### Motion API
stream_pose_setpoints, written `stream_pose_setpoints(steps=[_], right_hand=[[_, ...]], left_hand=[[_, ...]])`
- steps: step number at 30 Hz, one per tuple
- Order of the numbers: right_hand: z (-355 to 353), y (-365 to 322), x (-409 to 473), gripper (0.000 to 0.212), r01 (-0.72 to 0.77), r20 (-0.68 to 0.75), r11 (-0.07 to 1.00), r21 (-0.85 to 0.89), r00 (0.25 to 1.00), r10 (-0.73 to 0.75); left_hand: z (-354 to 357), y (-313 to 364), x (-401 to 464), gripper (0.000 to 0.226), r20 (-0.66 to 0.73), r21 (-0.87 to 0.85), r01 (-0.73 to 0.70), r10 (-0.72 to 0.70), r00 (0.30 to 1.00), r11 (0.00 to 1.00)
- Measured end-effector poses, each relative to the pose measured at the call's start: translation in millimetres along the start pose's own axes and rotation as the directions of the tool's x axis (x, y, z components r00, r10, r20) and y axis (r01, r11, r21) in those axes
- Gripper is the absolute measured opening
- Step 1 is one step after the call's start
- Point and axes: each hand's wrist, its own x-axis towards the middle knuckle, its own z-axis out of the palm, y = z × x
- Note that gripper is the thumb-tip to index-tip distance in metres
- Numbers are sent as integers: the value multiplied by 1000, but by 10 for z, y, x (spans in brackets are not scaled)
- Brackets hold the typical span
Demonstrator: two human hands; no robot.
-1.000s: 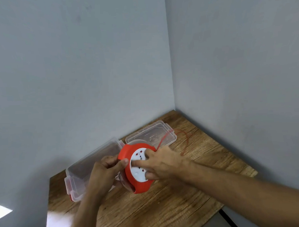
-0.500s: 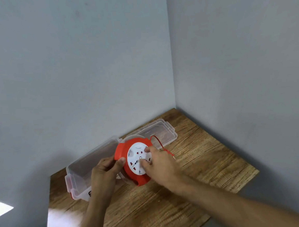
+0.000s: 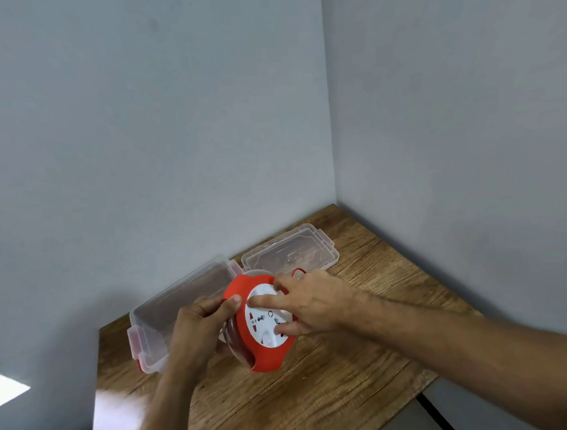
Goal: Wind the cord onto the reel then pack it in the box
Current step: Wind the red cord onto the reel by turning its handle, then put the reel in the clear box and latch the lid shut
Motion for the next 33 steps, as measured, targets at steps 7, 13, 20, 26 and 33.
stream_pose_setpoints(steps=[7, 13, 20, 26, 33], right_hand=[[115, -200, 60, 65, -123, -57, 981, 151, 990, 132], [131, -293, 140, 63, -350, 32, 860, 371, 930, 365], [271, -394, 191, 67, -636, 154, 460, 620, 673, 723], [288, -472, 358, 35, -428, 696, -552, 716, 377, 611], [247, -279, 320, 36, -578, 636, -318, 752, 507, 582]], left_hand=[[-70, -24, 16, 18, -54, -21, -35, 34, 998, 999], [-29, -14, 21, 16, -51, -33, -68, 66, 996, 997], [91, -104, 15, 21, -37, -50, -132, 130, 991, 990], [215, -241, -1, 43, -43, -1, -204, 203, 978, 979], [232, -441, 9, 17, -124, -136, -98, 82, 989, 986]])
